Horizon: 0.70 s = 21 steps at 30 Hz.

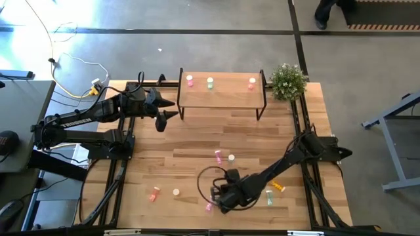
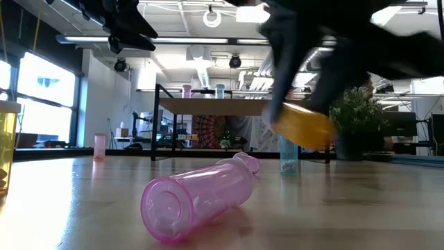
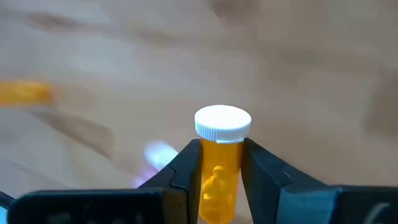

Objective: Pick and place medicine bottles onto shelf by color
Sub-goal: Put the center orange pill bottle on the shelf

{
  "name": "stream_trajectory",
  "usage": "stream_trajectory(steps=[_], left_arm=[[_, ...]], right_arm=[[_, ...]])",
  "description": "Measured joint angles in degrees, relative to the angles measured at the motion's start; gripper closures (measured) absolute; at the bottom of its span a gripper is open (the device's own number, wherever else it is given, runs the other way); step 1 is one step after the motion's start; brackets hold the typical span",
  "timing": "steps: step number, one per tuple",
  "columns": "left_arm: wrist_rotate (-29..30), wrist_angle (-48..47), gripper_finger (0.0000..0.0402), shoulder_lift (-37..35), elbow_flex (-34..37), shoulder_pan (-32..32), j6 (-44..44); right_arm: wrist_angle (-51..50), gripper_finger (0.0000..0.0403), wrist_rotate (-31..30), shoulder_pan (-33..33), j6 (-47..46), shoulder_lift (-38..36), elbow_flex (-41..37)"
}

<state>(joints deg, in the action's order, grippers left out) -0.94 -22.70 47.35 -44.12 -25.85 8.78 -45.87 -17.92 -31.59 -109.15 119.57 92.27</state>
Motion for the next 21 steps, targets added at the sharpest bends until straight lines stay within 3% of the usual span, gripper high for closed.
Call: stream_trajectory(steps=[5,10,21], left_arm=[[-0.4,0.2,0.0187,0.0,0.0,0.0,0.0],[-0.4,0.2,0.0187,0.0,0.0,0.0,-1.0],[-0.4,0.2,0.0187,0.0,0.0,0.0,-4.5]], right_arm=[[-6.4,0.032,-8.3,5.0,7.4,0.0,6.7],[-15.6,0.032,-12.1,11.2,17.8,-0.1,15.5],[-36.9,0.032,-21.6,23.1,44.0,-0.1,41.3]])
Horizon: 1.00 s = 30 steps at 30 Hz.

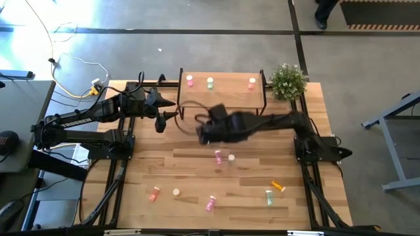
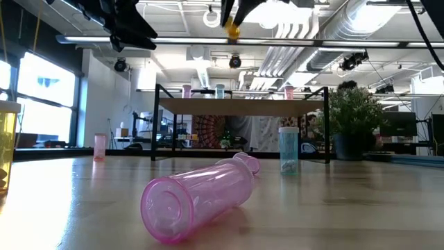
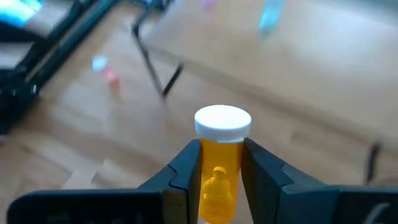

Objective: Pick and place medicine bottles onto shelf by color
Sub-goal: Put the center orange pill bottle on the shelf

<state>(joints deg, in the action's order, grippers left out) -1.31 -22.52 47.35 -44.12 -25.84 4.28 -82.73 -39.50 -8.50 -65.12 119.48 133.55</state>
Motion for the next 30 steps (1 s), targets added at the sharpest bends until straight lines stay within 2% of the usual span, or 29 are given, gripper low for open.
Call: stream_trajectory(steps=[2,6,12,19,21,24,30], left_arm=[[0.0,0.1,0.0187,0.0,0.0,0.0,0.0],[0.0,0.2,0.0187,0.0,0.0,0.0,0.0],[0.0,1.1,0.0187,0.0,0.0,0.0,0.1],[0.3,4.8,0.0187,0.0,0.0,0.0,0.2],[0.4,5.9,0.0187,0.0,0.0,0.0,0.2],[0.5,7.4,0.0187,0.0,0.0,0.0,0.0],[0.5,8.9,0.0187,0.0,0.0,0.0,0.1]], right_arm=[[0.1,0.032,-2.6,1.5,4.7,-1.6,1.1],[3.3,0.032,-2.1,4.7,9.9,-9.1,-5.9],[4.5,0.032,-7.3,8.8,16.5,-20.7,-14.4],[11.8,0.032,-12.3,12.6,21.6,-38.9,-30.3],[16.8,0.032,-14.1,12.9,21.7,-45.3,-37.9],[29.3,0.032,-14.3,13.0,23.5,-53.7,-51.1],[64.4,0.032,-8.1,13.0,37.1,-63.4,-75.5]])
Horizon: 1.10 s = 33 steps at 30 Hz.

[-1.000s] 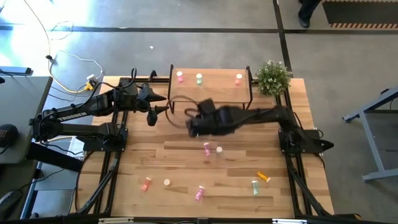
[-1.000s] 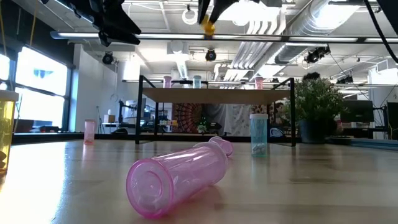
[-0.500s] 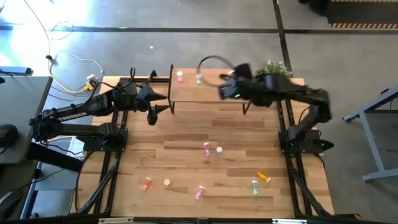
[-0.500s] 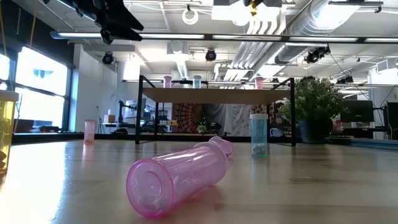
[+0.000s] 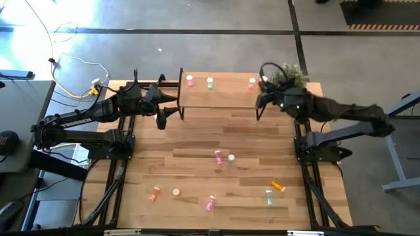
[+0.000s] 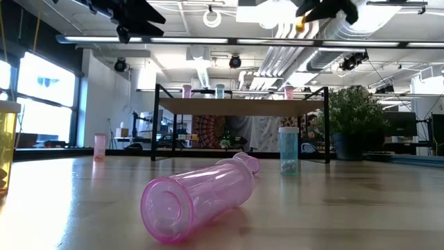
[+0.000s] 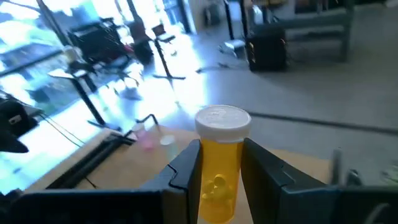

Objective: Pick and place medicine bottles onto shelf by color
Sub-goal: Put the center orange pill bottle on the shelf

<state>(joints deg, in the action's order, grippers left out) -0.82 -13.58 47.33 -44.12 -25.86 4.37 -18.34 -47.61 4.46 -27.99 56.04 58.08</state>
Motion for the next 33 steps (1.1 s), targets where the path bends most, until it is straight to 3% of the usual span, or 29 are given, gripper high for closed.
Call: stream_trajectory(steps=[7,12,17,25,33], left_arm=[[0.0,0.1,0.0187,0.0,0.0,0.0,0.0],[0.0,0.1,0.0187,0.0,0.0,0.0,0.0],[0.0,0.1,0.0187,0.0,0.0,0.0,0.1],[0.0,0.1,0.0187,0.0,0.0,0.0,-0.1],[0.0,0.1,0.0187,0.0,0.0,0.0,-0.1]], right_arm=[[34.7,0.032,1.5,0.0,12.1,1.8,-19.5],[50.8,0.032,1.9,0.0,19.6,9.0,-24.0],[53.5,0.032,2.9,0.7,23.5,17.1,-21.6],[57.9,0.032,-2.4,3.6,23.8,29.9,-15.7],[58.5,0.032,-6.6,6.4,22.2,37.4,-10.2]])
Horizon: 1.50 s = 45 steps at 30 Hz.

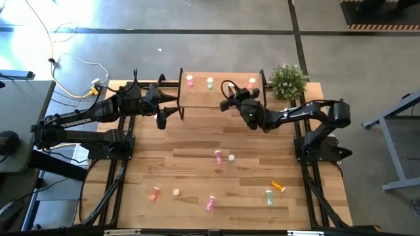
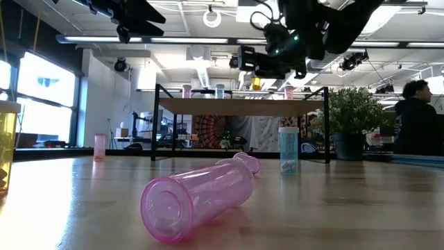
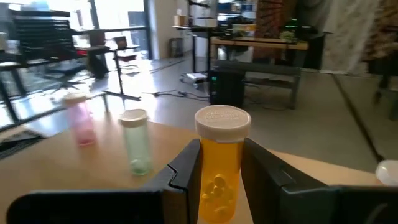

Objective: Pick and place medicine bottles onto shelf by color
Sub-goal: Put the center orange pill bottle on the shelf

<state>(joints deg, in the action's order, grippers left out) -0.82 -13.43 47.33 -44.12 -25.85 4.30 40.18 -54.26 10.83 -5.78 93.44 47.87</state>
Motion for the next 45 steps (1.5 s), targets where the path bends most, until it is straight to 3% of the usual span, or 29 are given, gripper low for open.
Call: stream_trajectory(steps=[6,12,23,30,41,45], left_arm=[[0.0,0.0,0.0187,0.0,0.0,0.0,0.0],[0.0,0.0,0.0187,0.0,0.0,0.0,0.0],[0.0,0.0,0.0187,0.0,0.0,0.0,0.0],[0.2,0.1,0.0187,0.0,0.0,0.0,0.0],[0.2,0.0,0.0187,0.0,0.0,0.0,0.0],[0.2,0.0,0.0187,0.0,0.0,0.0,0.0]], right_arm=[[-0.5,0.032,0.3,2.0,-4.7,1.2,0.5],[-2.5,0.032,4.6,3.5,-5.2,1.2,0.5],[-7.0,0.032,5.3,5.3,-6.0,1.2,0.5],[-8.3,0.032,10.6,7.2,-7.6,1.2,0.5],[-9.4,0.0319,9.5,7.3,-7.2,1.2,0.6],[-9.5,0.03,9.5,7.3,-7.2,1.2,0.6]])
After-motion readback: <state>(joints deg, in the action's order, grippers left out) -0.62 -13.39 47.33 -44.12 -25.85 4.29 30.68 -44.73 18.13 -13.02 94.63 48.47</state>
